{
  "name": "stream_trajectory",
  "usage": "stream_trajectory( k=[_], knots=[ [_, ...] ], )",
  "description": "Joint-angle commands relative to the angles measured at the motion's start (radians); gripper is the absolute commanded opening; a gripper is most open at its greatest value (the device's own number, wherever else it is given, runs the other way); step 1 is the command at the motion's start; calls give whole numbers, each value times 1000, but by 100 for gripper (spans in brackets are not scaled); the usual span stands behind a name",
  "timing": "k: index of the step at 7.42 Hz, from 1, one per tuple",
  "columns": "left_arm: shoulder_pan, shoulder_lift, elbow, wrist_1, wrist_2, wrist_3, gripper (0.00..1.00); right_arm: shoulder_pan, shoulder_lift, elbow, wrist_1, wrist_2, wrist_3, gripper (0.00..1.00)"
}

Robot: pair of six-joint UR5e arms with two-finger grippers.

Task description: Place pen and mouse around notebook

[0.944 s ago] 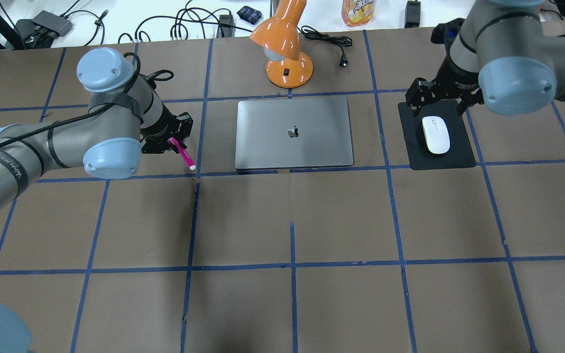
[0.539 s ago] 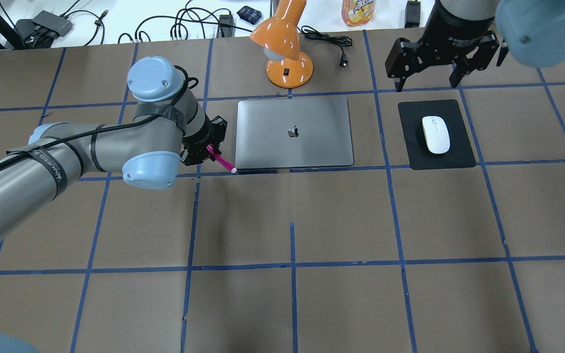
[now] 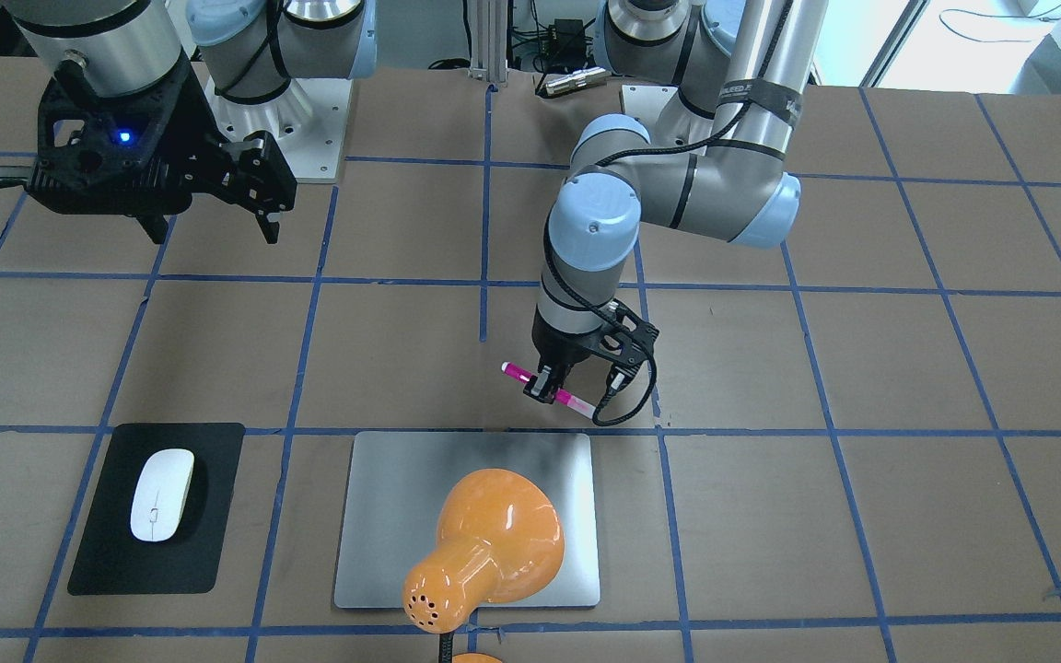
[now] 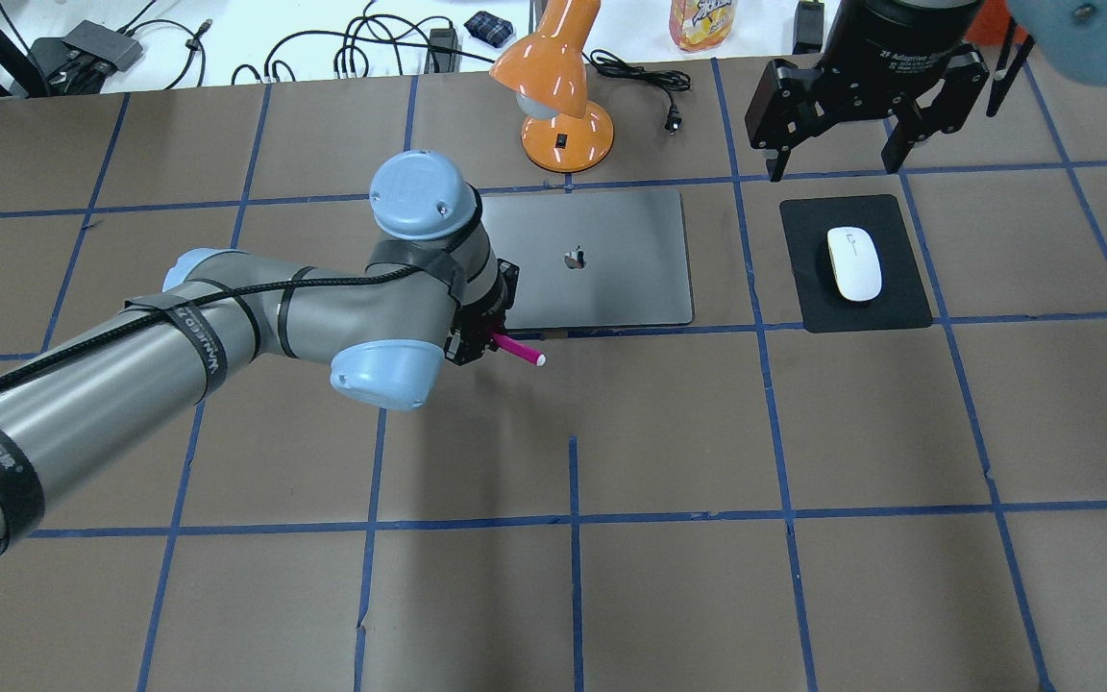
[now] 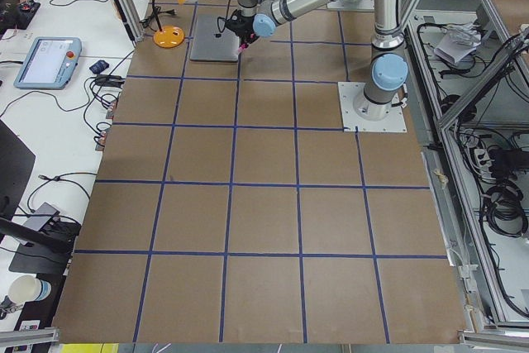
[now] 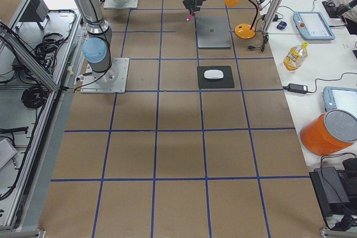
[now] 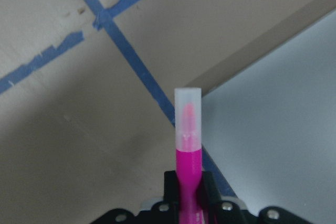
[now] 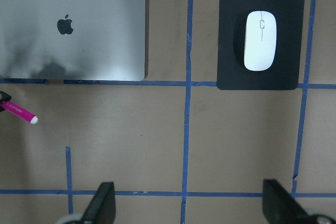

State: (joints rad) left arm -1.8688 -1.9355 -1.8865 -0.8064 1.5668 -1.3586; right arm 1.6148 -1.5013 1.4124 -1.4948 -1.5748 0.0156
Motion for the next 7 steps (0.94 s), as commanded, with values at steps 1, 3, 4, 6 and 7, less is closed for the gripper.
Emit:
stream_trajectory(
  k=[1,3,4,6,7],
  knots=[
    [-79,-22,3,-4,18,-182,0,2,-4,-6,4,4,3,100],
    [-107,-51,3,-17,15,-295,0,0,-2,-1,2,3,3,100],
    [-134,-65,6,-10,16,-345,0,0,-2,-1,2,3,3,100],
    [-144,-86,15,-4,13,-391,0,0,-2,0,2,-4,3,100],
    [-144,-97,30,-5,6,-401,0,0,-2,-3,5,-10,3,100]
  ],
)
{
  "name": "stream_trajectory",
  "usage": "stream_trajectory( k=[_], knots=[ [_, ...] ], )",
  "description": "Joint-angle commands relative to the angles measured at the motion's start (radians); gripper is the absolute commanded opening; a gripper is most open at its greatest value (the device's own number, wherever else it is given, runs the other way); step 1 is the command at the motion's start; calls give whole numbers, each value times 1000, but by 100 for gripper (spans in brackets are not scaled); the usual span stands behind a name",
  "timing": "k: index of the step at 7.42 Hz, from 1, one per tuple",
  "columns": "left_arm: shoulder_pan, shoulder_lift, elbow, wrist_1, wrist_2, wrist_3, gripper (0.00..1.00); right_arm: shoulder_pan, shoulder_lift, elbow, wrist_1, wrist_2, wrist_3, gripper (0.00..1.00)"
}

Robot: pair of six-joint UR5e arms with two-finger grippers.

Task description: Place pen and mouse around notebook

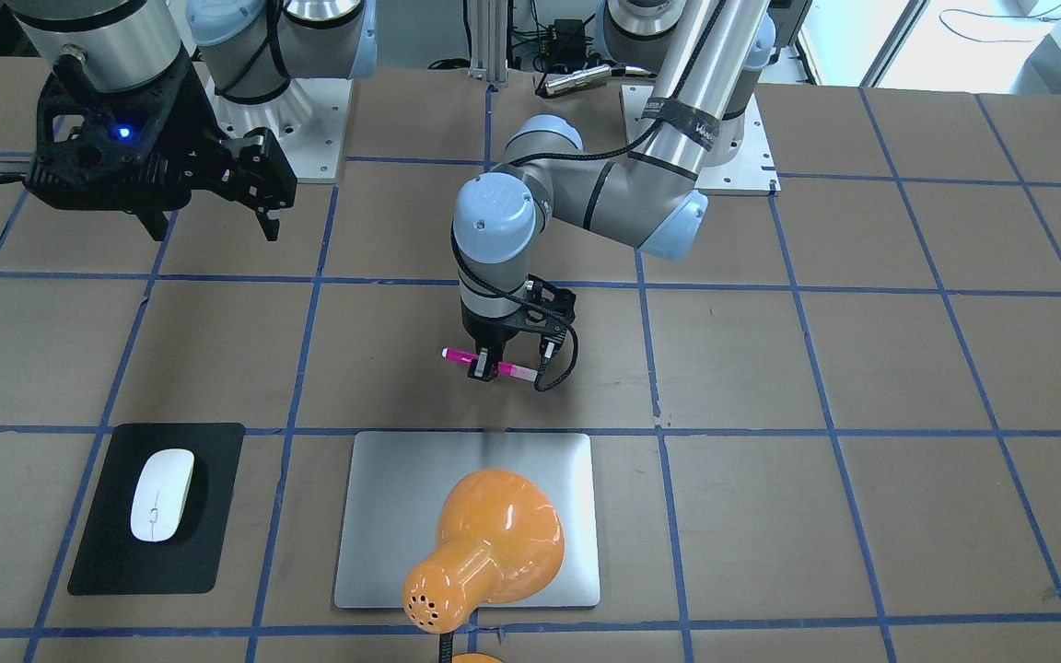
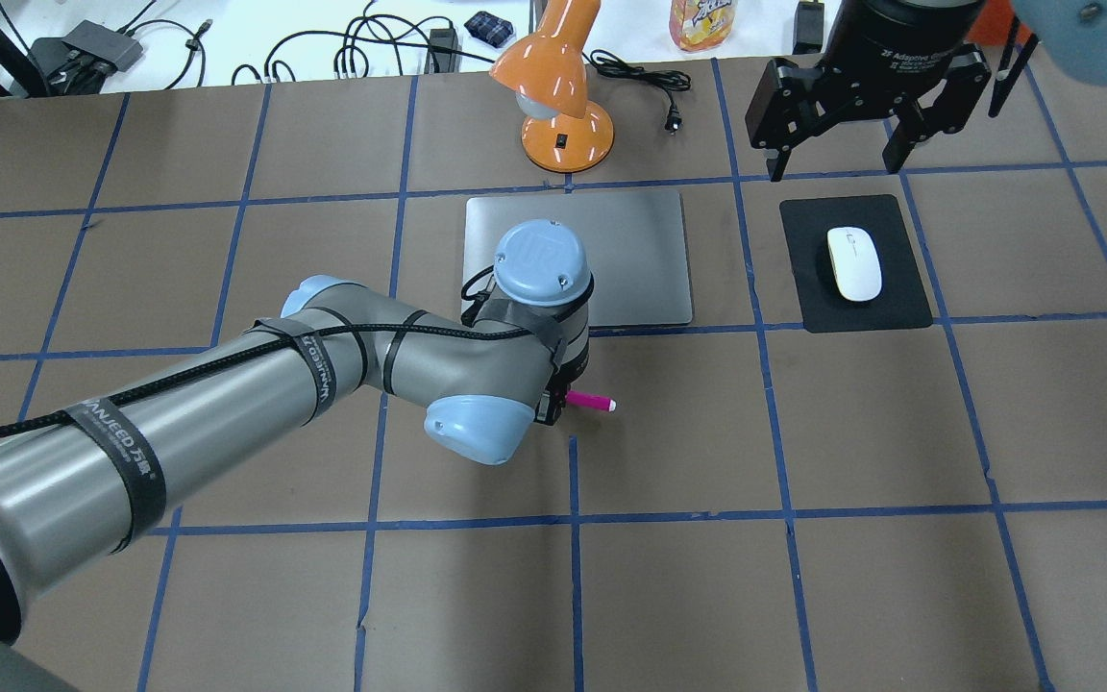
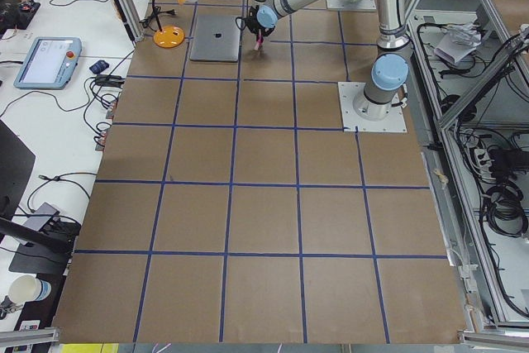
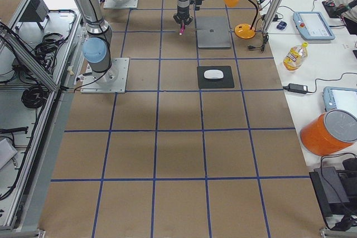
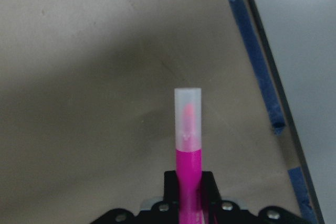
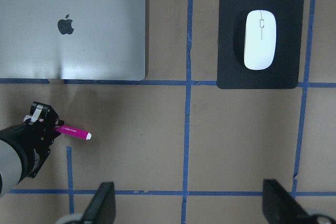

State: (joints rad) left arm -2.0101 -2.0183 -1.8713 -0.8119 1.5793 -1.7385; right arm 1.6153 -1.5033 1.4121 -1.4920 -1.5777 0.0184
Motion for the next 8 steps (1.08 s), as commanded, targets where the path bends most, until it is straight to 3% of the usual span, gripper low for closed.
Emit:
stream_trajectory(
  k=[1,2,3,4,6,8],
  knots=[
    [-4,-23,20,2,-9,-44,1,0,0,-2,4,-8,0,100],
    [-7,-25,20,2,4,-45,71,0,0,-8,13,-13,0,100],
    [-6,-20,21,2,2,-24,100,0,-6,-4,13,-13,0,100],
    [0,-10,23,4,-4,17,100,0,-6,-1,13,-15,-2,100],
    [51,44,29,-16,-2,416,100,0,-6,-2,13,-15,-5,100],
    [182,99,30,-65,-15,770,100,-2,-6,-2,13,-15,-5,100]
  ],
)
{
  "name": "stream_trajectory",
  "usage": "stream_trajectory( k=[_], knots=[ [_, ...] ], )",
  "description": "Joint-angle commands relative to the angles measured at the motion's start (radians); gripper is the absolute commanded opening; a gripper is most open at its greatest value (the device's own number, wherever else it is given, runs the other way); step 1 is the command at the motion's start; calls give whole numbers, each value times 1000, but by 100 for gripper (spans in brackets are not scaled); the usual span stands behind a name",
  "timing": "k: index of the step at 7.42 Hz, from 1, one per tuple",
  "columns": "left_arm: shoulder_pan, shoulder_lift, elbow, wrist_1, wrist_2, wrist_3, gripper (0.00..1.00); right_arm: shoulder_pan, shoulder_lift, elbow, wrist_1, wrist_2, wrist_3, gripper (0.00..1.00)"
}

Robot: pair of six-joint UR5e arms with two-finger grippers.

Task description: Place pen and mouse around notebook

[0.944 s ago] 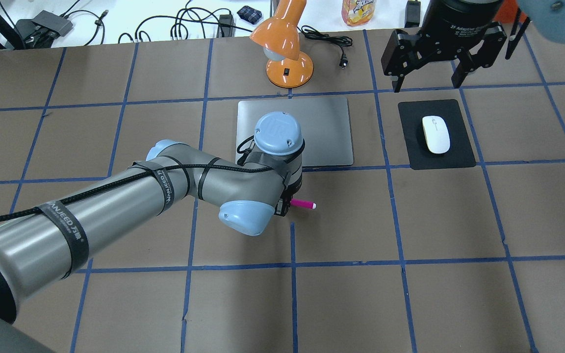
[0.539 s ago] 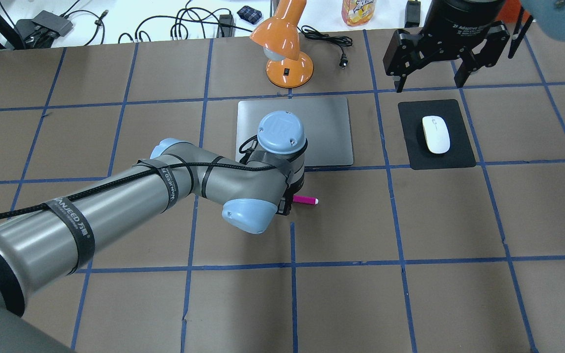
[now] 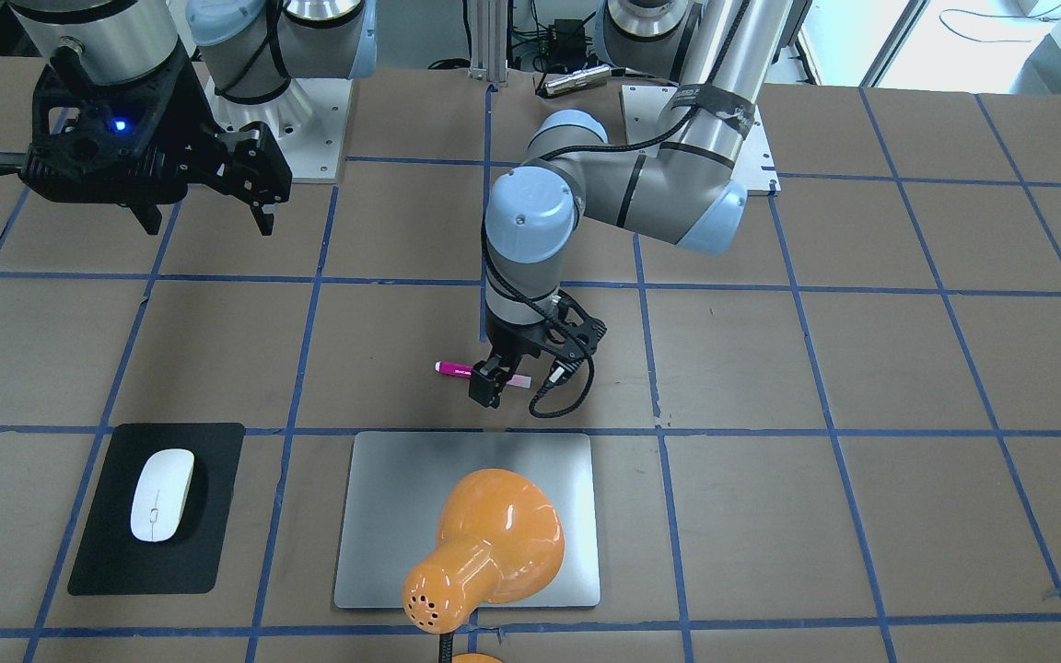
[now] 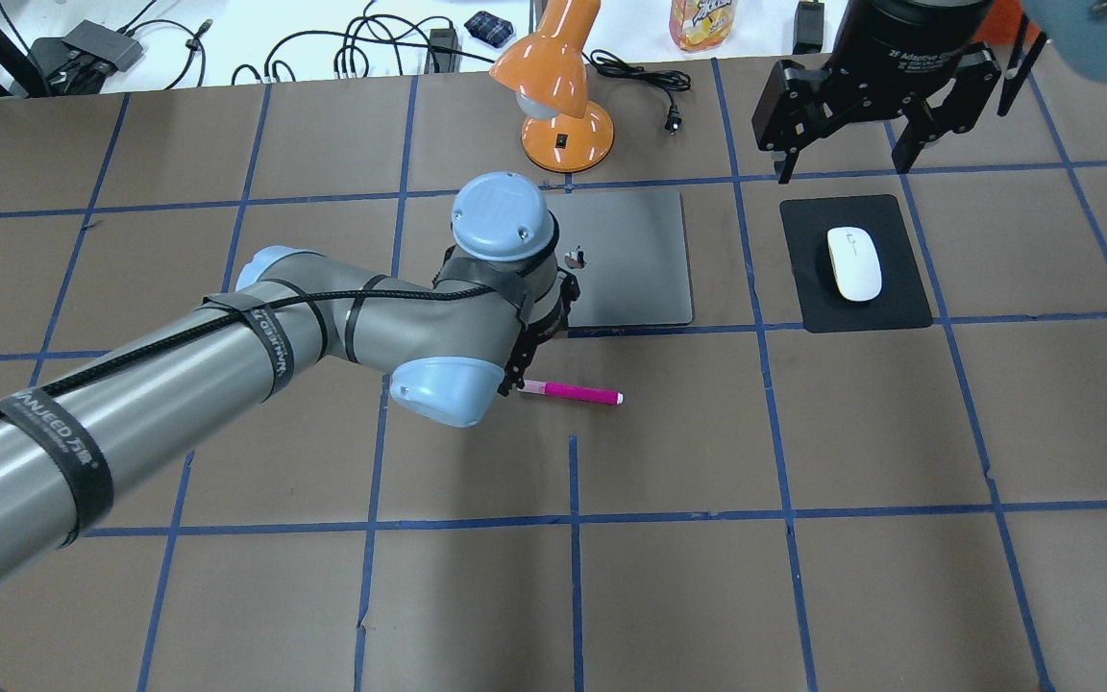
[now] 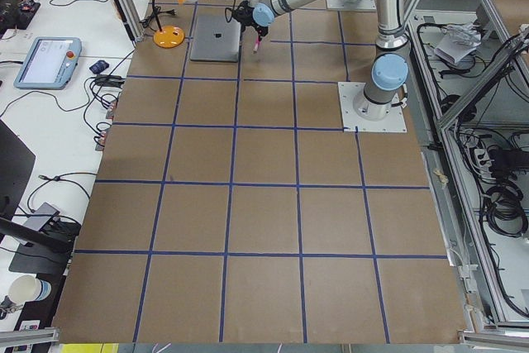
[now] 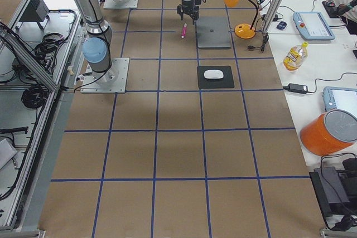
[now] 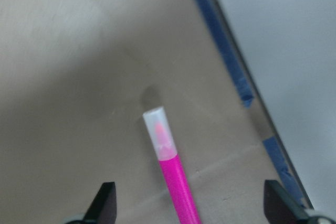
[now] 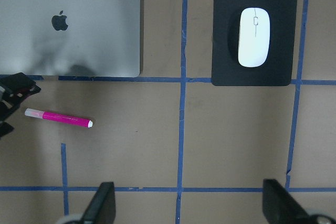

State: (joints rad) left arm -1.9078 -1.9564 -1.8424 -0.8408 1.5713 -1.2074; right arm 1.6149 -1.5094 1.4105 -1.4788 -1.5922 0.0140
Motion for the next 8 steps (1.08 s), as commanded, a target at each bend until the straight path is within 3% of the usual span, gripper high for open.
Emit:
stream_trajectory(
  k=[1,2,4,6,8],
  knots=[
    [146,71,3,-62,-45,414,100,-1,0,-1,0,0,-2,100],
    [221,94,5,-72,-53,577,100,-1,0,-2,0,-2,-2,100],
    [340,178,23,-230,-31,940,100,-3,-3,-2,2,-3,0,100],
    [406,258,119,-456,42,1092,100,-1,-8,2,-6,3,-2,100],
    [415,316,192,-636,47,1148,100,-1,-9,4,-9,3,-2,100]
  ],
)
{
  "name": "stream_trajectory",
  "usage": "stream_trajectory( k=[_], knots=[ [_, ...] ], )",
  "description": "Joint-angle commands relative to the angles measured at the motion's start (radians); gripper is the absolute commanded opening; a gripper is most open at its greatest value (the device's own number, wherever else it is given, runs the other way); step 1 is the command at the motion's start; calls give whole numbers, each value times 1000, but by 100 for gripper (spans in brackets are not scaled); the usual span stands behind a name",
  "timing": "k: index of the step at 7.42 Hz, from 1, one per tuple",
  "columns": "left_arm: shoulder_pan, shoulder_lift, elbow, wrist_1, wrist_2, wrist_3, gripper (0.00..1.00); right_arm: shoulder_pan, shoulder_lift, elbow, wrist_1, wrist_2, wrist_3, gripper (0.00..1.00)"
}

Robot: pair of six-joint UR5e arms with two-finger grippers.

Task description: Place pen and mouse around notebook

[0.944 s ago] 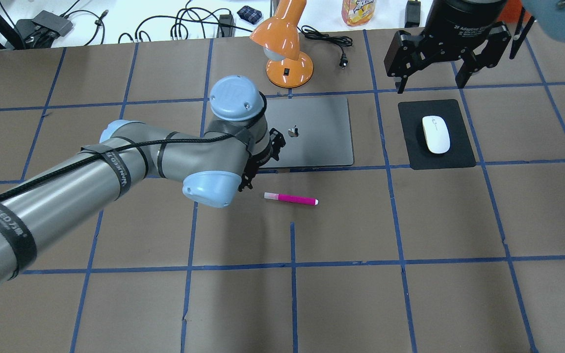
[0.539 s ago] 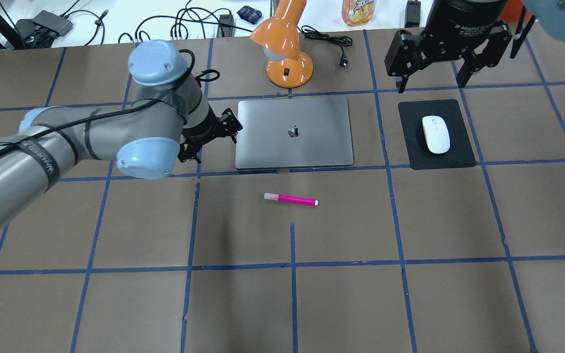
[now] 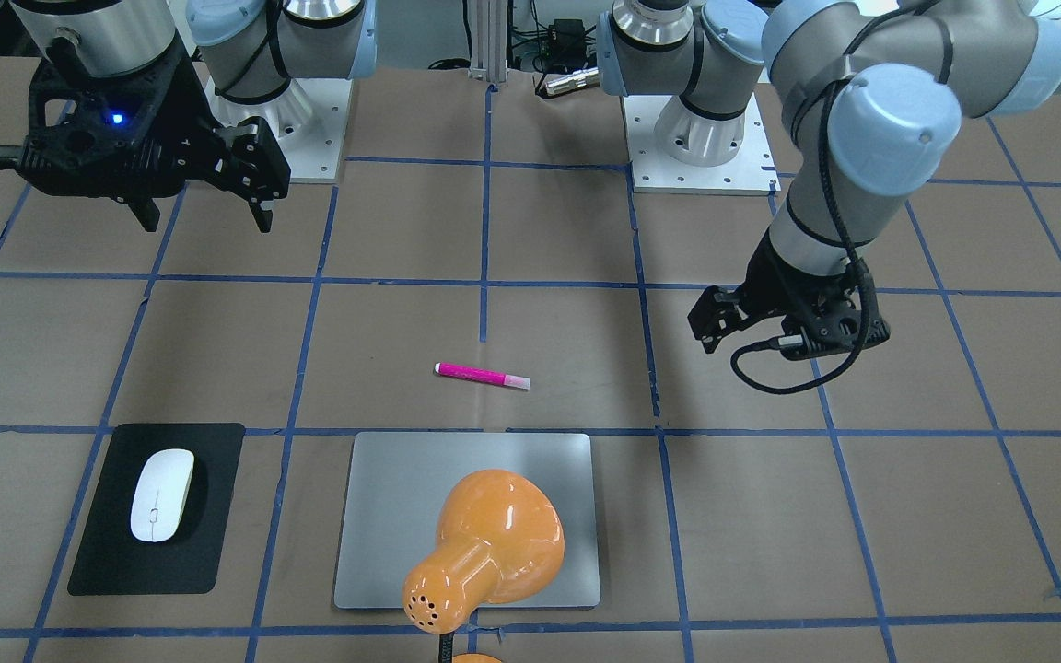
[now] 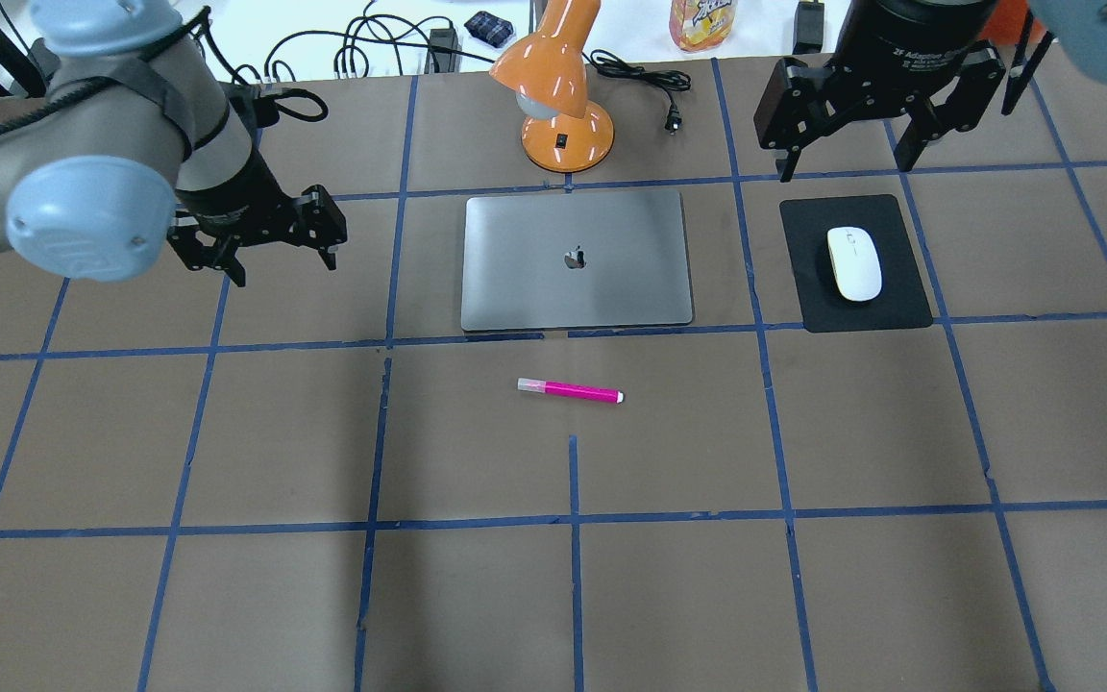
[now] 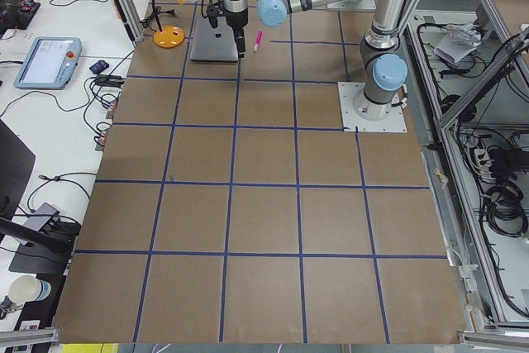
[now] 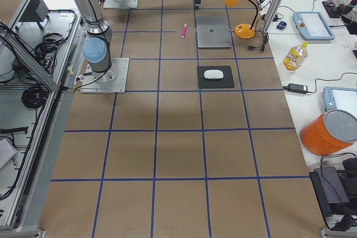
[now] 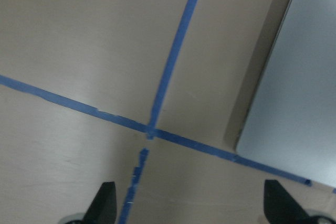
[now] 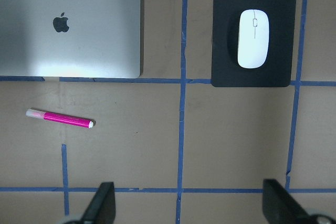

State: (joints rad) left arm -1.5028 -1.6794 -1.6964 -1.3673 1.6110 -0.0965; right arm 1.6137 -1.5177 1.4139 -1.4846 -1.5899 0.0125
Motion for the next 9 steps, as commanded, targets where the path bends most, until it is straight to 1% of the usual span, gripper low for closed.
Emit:
stream_trajectory(
  k=[1,2,4,7,9],
  knots=[
    [7,82,44,-175,6,37,100,0,-2,0,-3,4,0,100],
    [7,133,35,-188,6,37,100,0,-2,0,-3,1,0,100],
    [7,183,23,-193,-12,46,100,0,-2,2,-3,5,1,100],
    [7,225,23,-240,-17,110,100,0,-2,2,-3,5,0,100],
    [7,231,21,-248,-22,112,100,0,-2,2,-3,7,0,100]
  ],
)
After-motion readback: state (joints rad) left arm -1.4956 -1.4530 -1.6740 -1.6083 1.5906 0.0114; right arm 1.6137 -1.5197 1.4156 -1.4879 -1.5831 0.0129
